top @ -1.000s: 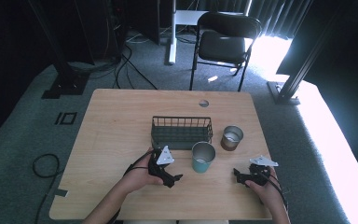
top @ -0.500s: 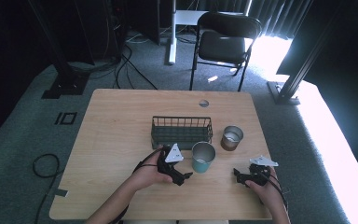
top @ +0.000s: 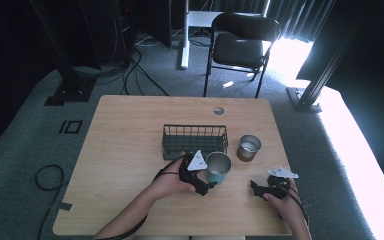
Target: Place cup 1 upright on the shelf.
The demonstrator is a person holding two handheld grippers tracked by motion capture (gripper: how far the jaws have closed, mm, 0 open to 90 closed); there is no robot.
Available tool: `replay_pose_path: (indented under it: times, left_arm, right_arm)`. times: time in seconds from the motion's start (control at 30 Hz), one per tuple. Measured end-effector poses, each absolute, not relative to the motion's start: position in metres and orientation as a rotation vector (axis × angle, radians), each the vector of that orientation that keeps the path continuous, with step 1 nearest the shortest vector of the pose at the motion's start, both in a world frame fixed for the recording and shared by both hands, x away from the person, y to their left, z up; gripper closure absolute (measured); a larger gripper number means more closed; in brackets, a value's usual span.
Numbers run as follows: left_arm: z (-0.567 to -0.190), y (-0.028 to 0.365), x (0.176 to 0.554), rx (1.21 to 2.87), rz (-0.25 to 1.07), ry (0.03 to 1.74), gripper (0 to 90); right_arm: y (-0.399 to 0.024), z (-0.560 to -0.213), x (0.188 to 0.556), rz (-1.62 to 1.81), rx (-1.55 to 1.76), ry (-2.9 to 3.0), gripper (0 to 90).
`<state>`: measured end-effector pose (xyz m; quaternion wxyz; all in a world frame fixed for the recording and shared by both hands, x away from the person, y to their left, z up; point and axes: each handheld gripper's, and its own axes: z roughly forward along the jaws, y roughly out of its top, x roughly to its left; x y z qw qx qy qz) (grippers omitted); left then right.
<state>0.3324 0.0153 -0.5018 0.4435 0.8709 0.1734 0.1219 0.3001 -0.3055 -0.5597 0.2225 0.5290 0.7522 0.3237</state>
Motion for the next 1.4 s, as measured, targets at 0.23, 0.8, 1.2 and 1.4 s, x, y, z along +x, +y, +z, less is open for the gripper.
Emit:
replay_pose_path:
  times: [0.23,0.8,1.2,1.4]
  left_arm:
    - [-0.502,0.005,0.339,2.141,0.3,0.429,2.1]
    - [-0.5,-0.013,0.347,2.097,0.299,0.426,2.2]
    - [-0.498,-0.018,0.347,2.097,0.32,0.441,7.3]
    - [-0.491,-0.013,0.346,2.07,0.318,0.451,7.4]
  right_arm:
    - [-0.306,-0.56,0.3,0.893,1.46,2.078,10.6]
    - [-0.305,-0.56,0.3,0.895,1.462,2.077,10.6]
    - [-0.305,-0.56,0.3,0.894,1.463,2.077,10.6]
    - [-0.306,-0.56,0.3,0.894,1.46,2.076,10.6]
